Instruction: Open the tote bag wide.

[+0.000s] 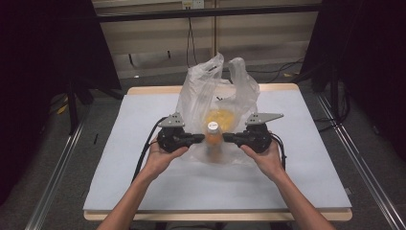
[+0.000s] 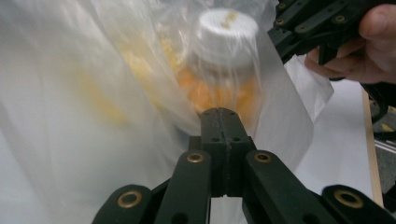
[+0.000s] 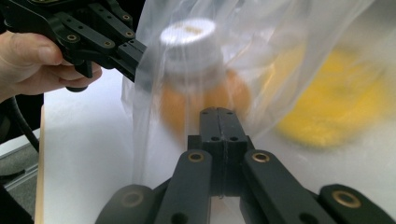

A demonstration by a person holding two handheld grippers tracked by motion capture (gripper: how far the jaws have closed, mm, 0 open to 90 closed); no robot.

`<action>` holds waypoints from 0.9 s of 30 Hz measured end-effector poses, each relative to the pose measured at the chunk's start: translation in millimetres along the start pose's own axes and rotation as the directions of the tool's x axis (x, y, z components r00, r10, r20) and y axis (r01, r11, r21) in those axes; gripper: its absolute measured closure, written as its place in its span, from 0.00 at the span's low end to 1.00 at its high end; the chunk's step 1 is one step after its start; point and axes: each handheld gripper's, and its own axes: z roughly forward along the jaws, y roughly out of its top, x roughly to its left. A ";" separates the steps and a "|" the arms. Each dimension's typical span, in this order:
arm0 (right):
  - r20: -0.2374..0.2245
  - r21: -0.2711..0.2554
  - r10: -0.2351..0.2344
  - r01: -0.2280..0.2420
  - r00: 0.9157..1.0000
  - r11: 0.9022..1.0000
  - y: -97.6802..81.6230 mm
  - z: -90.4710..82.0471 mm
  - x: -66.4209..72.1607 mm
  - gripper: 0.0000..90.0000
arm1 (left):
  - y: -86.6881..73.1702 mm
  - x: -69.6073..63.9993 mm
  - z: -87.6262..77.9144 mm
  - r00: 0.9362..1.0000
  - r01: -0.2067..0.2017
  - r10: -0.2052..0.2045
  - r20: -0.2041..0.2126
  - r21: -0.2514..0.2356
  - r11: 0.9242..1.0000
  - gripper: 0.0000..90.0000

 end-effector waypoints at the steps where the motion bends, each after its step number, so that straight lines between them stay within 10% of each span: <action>1: 0.000 0.006 0.000 0.000 1.000 1.000 -1.6 -0.2 0.7 1.00 | -2.3 -0.4 0.4 1.000 0.006 -0.006 0.004 -0.003 1.000 1.00; 14: -0.023 0.070 0.005 -0.003 1.000 0.998 -26.6 14.2 7.6 1.00 | -21.2 -8.0 18.3 1.000 -0.002 0.000 0.021 0.079 0.997 1.00; 27: 0.001 0.187 0.018 -0.018 1.000 0.982 -61.9 34.3 -0.1 1.00 | -61.0 13.1 36.6 0.995 0.096 -0.094 -0.016 0.184 0.978 1.00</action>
